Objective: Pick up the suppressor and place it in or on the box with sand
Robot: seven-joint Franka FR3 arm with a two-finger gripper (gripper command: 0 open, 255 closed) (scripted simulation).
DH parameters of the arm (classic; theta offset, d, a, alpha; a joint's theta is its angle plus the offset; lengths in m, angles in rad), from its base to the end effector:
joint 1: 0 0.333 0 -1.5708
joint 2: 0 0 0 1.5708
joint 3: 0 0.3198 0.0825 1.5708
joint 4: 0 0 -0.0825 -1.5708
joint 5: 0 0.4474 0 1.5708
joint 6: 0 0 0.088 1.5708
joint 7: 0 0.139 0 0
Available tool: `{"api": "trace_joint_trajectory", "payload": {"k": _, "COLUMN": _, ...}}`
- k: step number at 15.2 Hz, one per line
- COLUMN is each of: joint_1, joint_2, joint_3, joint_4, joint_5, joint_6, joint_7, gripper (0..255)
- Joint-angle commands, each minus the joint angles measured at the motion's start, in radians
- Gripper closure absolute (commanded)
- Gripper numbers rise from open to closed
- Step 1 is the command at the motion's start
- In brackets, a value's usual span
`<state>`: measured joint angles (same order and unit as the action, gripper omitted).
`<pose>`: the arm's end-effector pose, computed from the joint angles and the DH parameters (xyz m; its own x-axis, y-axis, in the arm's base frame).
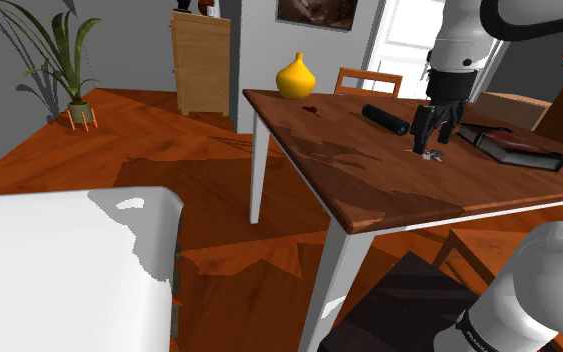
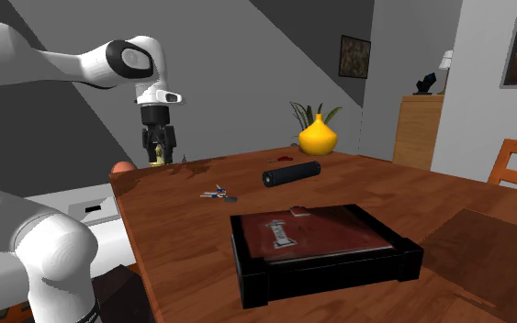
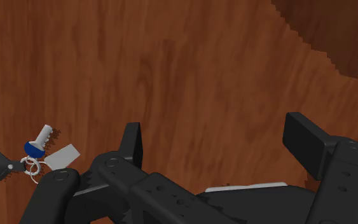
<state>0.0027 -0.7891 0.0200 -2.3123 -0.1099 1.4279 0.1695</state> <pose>0.3486 -0.0072 0.5749 0.9832 -0.1676 -0.0720 -0.1566 -0.9780 0.1378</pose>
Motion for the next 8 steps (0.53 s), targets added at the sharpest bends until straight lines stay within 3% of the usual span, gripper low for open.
{"api": "trace_joint_trajectory", "payload": {"k": 1, "joint_1": 0.0, "joint_2": 0.0, "joint_3": 0.0, "joint_4": 0.0, "joint_5": 0.0, "joint_6": 0.0, "joint_7": 0.0, "gripper": 0}}
{"api": "trace_joint_trajectory", "payload": {"k": 8, "joint_1": -0.053, "joint_2": 0.201, "joint_3": -0.099, "joint_4": 0.113, "joint_5": -0.044, "joint_6": 0.122, "joint_7": -0.039, "gripper": 0}}
